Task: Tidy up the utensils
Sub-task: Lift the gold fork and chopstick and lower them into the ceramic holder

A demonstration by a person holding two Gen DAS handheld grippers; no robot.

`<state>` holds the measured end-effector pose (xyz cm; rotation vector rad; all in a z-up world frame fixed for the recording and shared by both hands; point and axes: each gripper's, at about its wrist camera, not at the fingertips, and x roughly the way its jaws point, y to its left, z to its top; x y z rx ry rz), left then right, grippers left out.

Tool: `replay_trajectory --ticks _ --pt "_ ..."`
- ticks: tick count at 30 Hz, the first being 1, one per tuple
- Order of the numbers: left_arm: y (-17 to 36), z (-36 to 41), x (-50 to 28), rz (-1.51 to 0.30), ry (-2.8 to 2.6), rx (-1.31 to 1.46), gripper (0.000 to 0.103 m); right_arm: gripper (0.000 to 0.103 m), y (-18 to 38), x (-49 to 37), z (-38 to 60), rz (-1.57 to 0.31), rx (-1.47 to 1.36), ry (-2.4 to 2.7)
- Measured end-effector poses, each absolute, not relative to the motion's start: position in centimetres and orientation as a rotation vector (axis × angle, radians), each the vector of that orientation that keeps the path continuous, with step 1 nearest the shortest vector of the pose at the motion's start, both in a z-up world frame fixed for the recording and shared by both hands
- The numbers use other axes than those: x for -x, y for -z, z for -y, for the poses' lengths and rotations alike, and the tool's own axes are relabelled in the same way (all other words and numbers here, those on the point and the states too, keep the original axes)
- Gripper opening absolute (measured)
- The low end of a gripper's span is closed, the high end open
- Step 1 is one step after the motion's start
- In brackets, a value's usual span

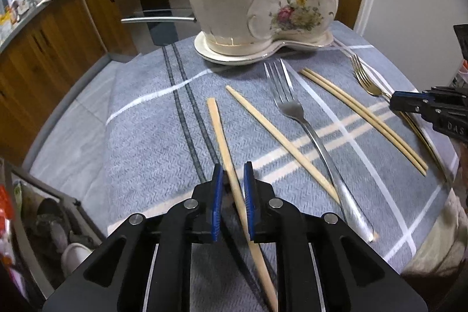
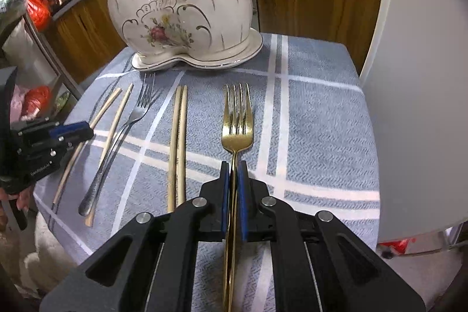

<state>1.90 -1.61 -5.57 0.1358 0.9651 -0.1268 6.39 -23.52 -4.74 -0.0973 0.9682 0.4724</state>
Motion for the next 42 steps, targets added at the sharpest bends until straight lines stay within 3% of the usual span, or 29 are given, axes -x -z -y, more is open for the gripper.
replay_trajectory --ticks 7,9,15,33,42 --pt "5.9 1.1 -2.8 -0.911 0.099 -0.115 0.015 0.007 5.2 -7.0 23.6 -0.985 0.064 -0.501" --pt "6.0 0.8 -3.0 -0.890 0.091 -0.117 0.008 0.005 5.1 -6.9 23.9 -0.982 0.038 -0.509" --pt "5.2 -0.6 -2.4 -0.835 0.120 -0.083 0.006 0.005 3.0 -5.6 24.1 -0.865 0.008 -0.534" --pt "-5.7 -2.7 -1.4 -0.363 0.195 0.010 0.006 0.005 -7.5 -4.5 23.1 -0.360 -0.043 -0.520" --pt "-12.2 -0.8 -7.4 -0.185 0.275 0.103 0.006 0.005 -12.7 -9.6 21.1 -0.289 -0.084 -0.537"
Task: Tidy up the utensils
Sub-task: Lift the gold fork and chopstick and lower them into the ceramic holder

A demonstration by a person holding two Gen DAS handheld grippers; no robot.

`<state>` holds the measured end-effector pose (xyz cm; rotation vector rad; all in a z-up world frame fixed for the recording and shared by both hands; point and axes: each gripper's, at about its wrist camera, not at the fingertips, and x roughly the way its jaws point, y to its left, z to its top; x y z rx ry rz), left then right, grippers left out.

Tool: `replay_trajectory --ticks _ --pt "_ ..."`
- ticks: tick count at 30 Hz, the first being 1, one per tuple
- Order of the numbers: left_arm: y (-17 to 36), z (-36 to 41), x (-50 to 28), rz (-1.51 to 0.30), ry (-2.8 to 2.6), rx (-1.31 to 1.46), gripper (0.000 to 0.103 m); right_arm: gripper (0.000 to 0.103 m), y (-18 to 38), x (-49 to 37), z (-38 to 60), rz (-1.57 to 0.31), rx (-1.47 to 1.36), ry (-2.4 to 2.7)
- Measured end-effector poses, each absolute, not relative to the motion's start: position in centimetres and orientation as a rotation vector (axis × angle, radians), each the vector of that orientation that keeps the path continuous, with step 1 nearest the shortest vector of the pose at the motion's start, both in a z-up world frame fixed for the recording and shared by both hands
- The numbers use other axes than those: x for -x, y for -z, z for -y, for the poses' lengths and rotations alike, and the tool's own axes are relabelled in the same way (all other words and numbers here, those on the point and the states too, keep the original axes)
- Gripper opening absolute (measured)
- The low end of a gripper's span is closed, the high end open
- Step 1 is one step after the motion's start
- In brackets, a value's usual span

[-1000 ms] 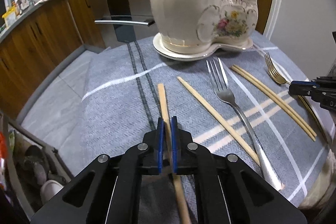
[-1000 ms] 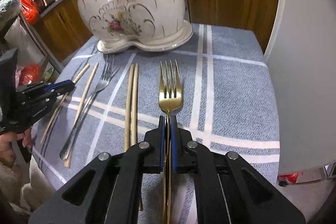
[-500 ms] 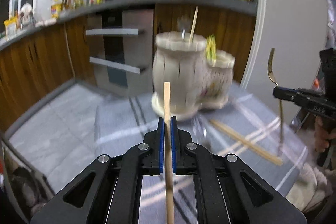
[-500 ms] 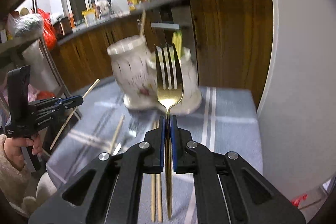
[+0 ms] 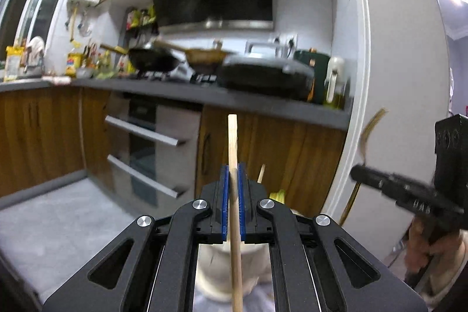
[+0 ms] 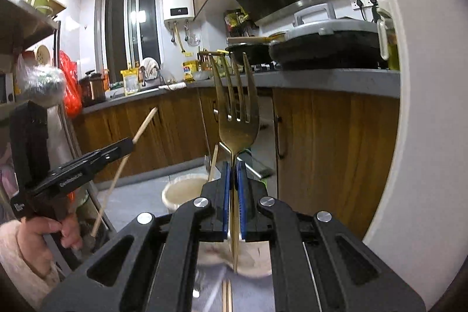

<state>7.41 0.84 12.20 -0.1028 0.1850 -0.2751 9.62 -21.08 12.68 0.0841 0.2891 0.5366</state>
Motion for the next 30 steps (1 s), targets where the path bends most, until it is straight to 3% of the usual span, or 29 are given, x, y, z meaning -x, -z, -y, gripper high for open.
replay_trajectory --ticks 14,30 --pt "-11.5 0.2 -15.4 -0.052 0.225 0.207 0.006 0.005 -12.5 -14.7 21.0 -0.272 -0.171 -0.483" --pt "-5.6 -1.1 -11.5 -0.286 0.249 0.106 0.006 0.005 -6.5 -16.1 20.3 -0.454 -0.124 -0.493"
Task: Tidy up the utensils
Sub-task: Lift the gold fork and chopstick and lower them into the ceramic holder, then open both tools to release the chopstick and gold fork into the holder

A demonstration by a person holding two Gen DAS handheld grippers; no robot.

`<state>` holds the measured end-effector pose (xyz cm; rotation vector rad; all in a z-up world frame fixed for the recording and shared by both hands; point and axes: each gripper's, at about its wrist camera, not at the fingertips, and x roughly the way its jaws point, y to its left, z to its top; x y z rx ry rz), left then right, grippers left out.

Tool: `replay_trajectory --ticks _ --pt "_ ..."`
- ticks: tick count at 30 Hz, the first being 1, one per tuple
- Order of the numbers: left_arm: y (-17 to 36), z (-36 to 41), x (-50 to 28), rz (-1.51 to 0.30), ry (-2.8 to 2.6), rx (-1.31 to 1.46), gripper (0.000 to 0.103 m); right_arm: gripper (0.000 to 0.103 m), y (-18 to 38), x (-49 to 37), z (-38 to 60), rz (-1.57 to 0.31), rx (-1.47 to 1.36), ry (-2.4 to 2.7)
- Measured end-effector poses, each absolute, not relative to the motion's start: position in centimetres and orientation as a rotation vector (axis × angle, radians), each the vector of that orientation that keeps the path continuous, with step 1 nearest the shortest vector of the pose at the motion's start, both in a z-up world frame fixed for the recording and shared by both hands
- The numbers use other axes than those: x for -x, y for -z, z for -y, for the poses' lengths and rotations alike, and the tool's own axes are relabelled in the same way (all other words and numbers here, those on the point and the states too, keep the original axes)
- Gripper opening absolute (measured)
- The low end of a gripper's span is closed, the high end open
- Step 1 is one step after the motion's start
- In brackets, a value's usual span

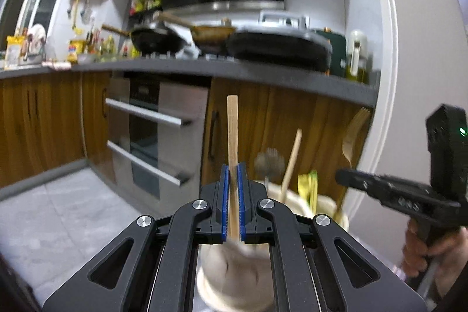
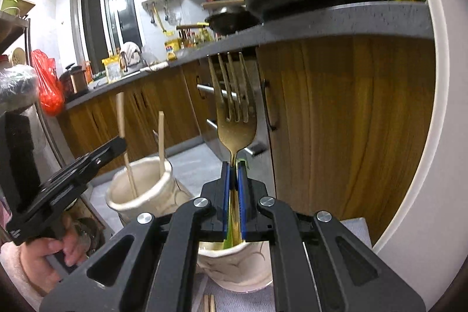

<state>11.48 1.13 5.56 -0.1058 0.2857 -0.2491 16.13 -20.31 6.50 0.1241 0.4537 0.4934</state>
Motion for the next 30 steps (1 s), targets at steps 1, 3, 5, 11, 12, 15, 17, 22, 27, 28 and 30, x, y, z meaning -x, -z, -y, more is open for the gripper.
replay_trajectory --ticks 1,3,5,11,12,15,17,22,27,28,30 --pt "-5.3 -1.1 -11.2 -0.304 0.250 0.098 0.006 0.005 -6.4 -16.3 20.4 -0.457 -0.125 -0.490" --pt "-4.9 -0.9 -10.9 -0.330 0.248 0.077 0.006 0.005 -6.3 -16.7 20.6 -0.472 -0.141 -0.484" --pt "-4.7 -0.7 -10.6 -0.338 0.240 0.056 0.006 0.005 -6.3 -17.1 20.6 -0.486 -0.149 -0.475" --pt "-5.0 -0.3 -11.0 -0.366 0.226 0.028 0.014 0.007 -6.2 -18.8 20.4 -0.527 -0.154 -0.434" --pt "-5.1 -0.1 -11.0 -0.366 0.221 0.020 0.017 0.007 -6.1 -19.0 20.4 -0.530 -0.152 -0.425" --pt "-5.5 0.0 -11.1 -0.366 0.214 0.015 0.033 0.015 -6.0 -18.8 20.6 -0.533 -0.155 -0.419" --pt "-5.7 -0.1 -10.9 -0.367 0.210 0.017 0.033 0.024 -6.1 -18.5 20.7 -0.530 -0.156 -0.420" --pt "-6.1 -0.1 -9.8 -0.378 0.187 0.005 0.049 0.047 -6.3 -17.0 20.9 -0.535 -0.135 -0.410" --pt "-6.4 -0.1 -8.0 -0.385 0.163 -0.001 0.070 0.073 -6.1 -13.4 20.8 -0.527 -0.076 -0.438" --pt "-6.4 0.0 -7.4 -0.383 0.155 -0.004 0.077 0.077 -5.9 -12.9 21.0 -0.526 -0.071 -0.444" --pt "-6.4 0.1 -6.5 -0.380 0.145 -0.005 0.082 0.085 -5.6 -11.4 21.1 -0.524 -0.061 -0.452"
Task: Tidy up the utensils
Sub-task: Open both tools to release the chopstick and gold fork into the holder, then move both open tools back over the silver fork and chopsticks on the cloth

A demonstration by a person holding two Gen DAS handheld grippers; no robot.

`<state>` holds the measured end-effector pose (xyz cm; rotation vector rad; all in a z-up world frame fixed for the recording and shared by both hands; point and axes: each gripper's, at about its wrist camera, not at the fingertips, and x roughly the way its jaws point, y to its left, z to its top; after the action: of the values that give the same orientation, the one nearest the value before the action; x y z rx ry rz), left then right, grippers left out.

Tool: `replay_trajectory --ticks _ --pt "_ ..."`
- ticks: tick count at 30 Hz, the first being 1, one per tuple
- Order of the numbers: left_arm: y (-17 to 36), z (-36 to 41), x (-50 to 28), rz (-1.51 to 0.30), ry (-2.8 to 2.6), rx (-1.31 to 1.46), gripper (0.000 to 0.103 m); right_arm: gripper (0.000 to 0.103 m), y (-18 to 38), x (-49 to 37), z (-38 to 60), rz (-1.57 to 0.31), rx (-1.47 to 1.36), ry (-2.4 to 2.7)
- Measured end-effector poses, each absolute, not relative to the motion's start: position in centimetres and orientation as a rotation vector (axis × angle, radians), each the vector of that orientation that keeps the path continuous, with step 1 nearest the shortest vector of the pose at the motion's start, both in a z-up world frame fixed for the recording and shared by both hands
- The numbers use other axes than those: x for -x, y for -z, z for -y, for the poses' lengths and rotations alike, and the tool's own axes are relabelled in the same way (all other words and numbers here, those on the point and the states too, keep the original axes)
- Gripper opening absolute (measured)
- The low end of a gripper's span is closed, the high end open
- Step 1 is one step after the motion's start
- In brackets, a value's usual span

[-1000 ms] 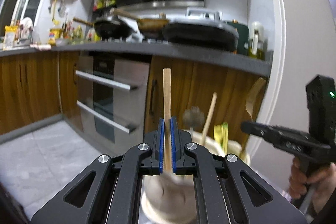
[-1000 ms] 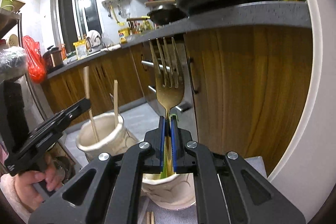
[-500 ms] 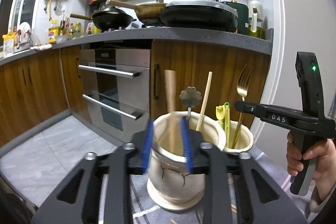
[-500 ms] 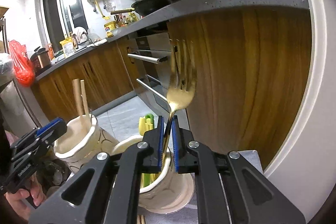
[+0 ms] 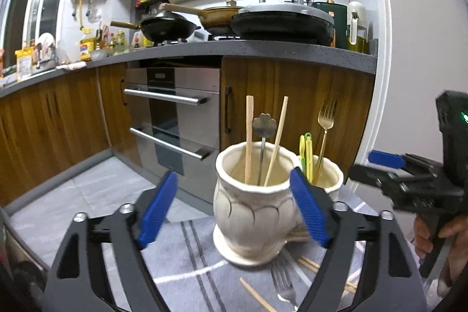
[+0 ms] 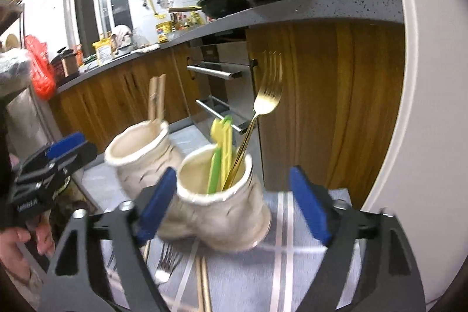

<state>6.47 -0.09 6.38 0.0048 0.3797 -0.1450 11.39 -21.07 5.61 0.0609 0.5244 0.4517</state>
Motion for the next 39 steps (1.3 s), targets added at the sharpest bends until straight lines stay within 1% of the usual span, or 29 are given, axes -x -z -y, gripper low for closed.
replay_trajectory --ticks 1,2,3,9,15,21,31,34,37,39 --pt "-6.3 0.2 -6.0 -0.380 0.142 -0.008 0.084 0.086 -5.5 -10.9 21.1 -0.525 -0.057 -0.453" --pt "-6.2 0.3 -5.5 -0.383 0.136 -0.012 0.088 0.090 -5.3 -10.3 21.2 -0.525 -0.051 -0.455" --pt "-6.2 0.4 -5.1 -0.385 0.133 -0.016 0.089 0.094 -5.2 -9.6 21.3 -0.526 -0.044 -0.458" --pt "-5.4 0.7 -2.5 -0.421 0.127 -0.034 0.094 0.097 -4.2 -7.3 21.9 -0.560 -0.024 -0.459" --pt "-3.6 0.1 -0.2 -0.510 0.114 -0.027 0.096 0.097 -2.4 -5.6 23.2 -0.616 -0.002 -0.446" --pt "-1.0 -0.3 1.4 -0.597 0.104 -0.032 0.096 0.097 0.0 -5.1 23.3 -0.709 0.048 -0.437" --pt "2.7 0.2 1.2 -0.738 0.079 -0.032 0.096 0.097 2.6 -4.5 22.8 -0.764 0.131 -0.430" --pt "3.4 0.6 0.5 -0.778 0.061 -0.017 0.096 0.095 3.2 -4.5 22.8 -0.777 0.130 -0.438" --pt "4.1 1.1 -0.3 -0.810 0.036 -0.023 0.096 0.088 3.7 -4.5 22.8 -0.792 0.133 -0.442" --pt "4.6 1.4 -0.7 -0.826 0.028 -0.025 0.096 0.079 4.0 -4.4 22.6 -0.802 0.140 -0.450"
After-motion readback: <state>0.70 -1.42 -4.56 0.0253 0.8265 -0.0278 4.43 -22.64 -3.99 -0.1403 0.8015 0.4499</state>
